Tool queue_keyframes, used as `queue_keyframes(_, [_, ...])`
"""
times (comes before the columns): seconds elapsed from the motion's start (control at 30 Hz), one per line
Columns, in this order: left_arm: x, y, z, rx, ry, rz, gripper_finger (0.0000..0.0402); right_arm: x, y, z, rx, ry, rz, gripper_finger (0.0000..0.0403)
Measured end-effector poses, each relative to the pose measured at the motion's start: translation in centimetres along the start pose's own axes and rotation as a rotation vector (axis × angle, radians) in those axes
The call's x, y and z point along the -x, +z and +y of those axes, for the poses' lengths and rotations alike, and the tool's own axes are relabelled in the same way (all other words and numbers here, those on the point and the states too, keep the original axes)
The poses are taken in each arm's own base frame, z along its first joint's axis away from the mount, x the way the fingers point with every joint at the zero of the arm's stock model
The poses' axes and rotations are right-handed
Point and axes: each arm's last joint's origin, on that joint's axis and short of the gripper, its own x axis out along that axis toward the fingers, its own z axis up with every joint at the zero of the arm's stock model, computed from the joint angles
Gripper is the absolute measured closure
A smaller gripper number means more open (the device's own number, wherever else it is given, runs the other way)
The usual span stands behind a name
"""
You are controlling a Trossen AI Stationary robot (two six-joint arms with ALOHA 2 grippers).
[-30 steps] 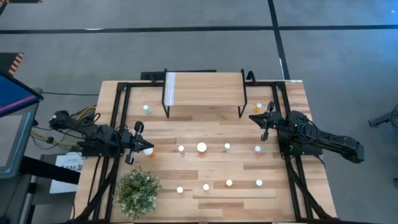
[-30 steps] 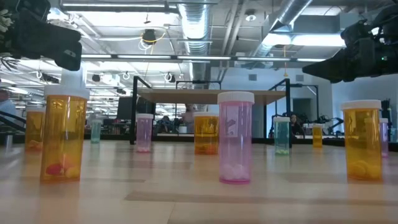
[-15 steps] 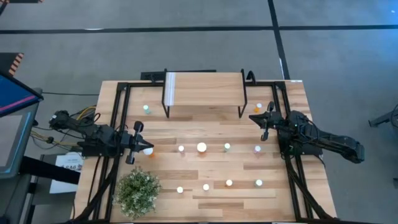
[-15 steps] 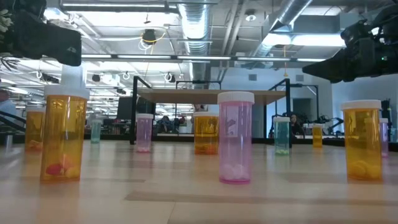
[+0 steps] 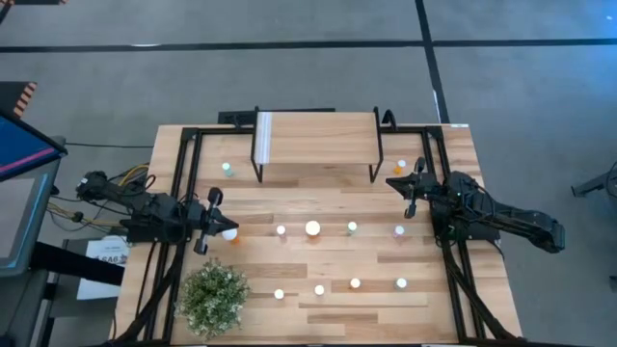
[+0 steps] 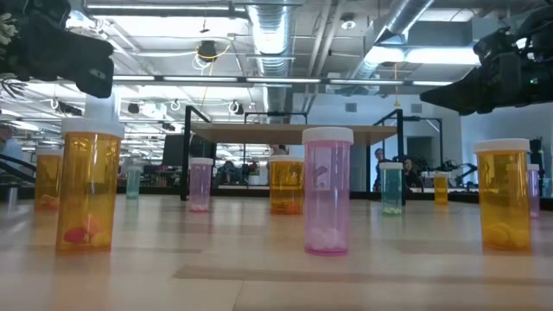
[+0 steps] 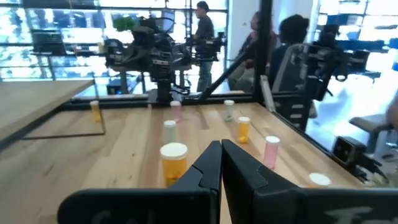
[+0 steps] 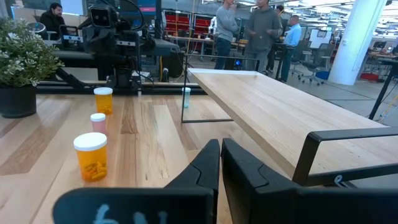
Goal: Pick and place medicine bottles onto shelf by color
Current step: Put the orange pill bottle on the shelf
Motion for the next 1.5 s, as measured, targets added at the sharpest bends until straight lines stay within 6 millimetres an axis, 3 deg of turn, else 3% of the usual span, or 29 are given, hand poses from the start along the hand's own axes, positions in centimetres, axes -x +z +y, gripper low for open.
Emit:
queue_keyframes(0.23, [0.1,0.4,0.5,0.158,0.164,-0.020,0.0401,0.0,0.0,0.0,0.000,0.000,0.000,0.0360])
queue_keyframes(0.4, [1.0,3.8,0.6,0.181,0.169,-0.003,0.0401,0.0,0.0,0.0,0.000,0.000,0.000,0.0360])
queue_keyframes(0.67, [2.3,6.2,1.1,0.208,0.260,0.157,0.0397,0.0,0.0,0.0,0.000,0.000,0.000,0.0360])
queue_keyframes(1.13, [0.2,6.7,0.7,0.191,0.319,0.273,0.0266,0.0,0.0,0.0,0.000,0.000,0.000,0.0360])
queue_keyframes(1.5, [-1.3,5.4,0.2,0.201,0.276,0.440,0.0210,0.0,0.0,0.0,0.000,0.000,0.000,0.0360])
